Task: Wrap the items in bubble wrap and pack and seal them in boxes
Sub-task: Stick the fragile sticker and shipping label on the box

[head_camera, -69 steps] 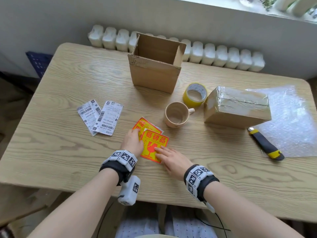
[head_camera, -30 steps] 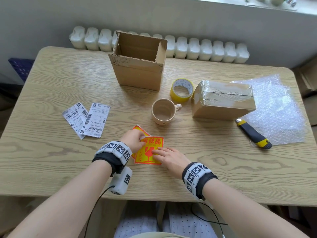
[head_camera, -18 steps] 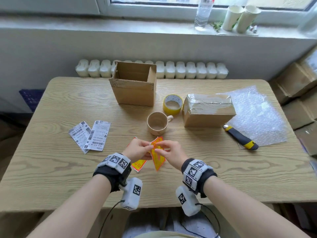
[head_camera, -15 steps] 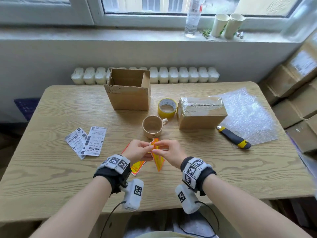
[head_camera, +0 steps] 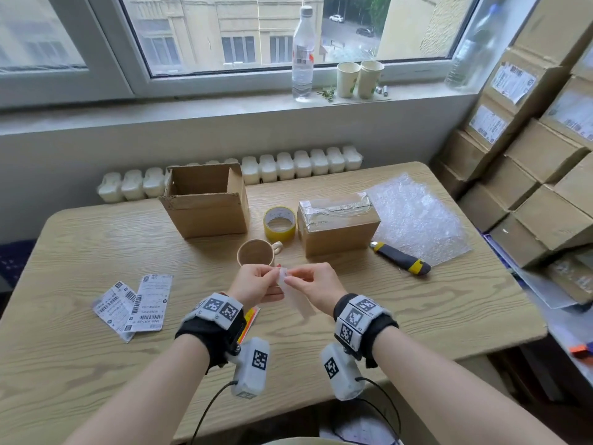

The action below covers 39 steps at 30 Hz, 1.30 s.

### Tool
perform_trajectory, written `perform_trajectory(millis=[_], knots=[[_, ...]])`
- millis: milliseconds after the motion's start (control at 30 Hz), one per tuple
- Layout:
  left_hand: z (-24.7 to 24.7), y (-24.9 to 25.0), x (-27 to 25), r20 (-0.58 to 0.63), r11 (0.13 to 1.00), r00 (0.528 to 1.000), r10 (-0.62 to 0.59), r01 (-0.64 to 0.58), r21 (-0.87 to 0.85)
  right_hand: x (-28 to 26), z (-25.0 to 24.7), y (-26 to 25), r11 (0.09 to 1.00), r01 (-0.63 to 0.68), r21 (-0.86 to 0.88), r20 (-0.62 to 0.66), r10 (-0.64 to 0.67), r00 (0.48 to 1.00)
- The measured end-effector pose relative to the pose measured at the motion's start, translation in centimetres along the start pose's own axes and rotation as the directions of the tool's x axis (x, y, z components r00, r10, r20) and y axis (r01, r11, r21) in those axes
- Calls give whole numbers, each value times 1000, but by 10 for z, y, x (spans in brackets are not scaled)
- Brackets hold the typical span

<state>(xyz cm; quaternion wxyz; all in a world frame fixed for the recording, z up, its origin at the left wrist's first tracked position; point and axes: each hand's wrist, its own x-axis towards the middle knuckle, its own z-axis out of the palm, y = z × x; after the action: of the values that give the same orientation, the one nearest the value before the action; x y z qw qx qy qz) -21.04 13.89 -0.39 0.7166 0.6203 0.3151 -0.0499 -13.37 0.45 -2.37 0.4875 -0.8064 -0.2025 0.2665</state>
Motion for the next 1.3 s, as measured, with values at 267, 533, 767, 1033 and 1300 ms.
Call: perform_trajectory(millis=[267, 533, 767, 1033, 1300], knots=[[-4, -21, 14, -127, 982, 990, -64, 85, 168, 5, -16, 24, 992, -126, -13, -180, 121, 976], [-21, -48, 31, -196, 920, 970, -142, 203, 336, 7, -43, 51, 975, -223, -10, -289, 211, 934], [-10, -29, 32, -236, 585, 972, 9, 186, 789, 9, -46, 50, 975, -213, -55, -262, 192, 946], [49, 11, 41, 55, 814, 996, 64, -83, 575, 15, -50, 31, 972, -74, -223, -136, 44, 990], [84, 17, 56, -70, 976, 997, 38, -22, 219, 18, -67, 32, 986, -77, -147, 74, 89, 993]])
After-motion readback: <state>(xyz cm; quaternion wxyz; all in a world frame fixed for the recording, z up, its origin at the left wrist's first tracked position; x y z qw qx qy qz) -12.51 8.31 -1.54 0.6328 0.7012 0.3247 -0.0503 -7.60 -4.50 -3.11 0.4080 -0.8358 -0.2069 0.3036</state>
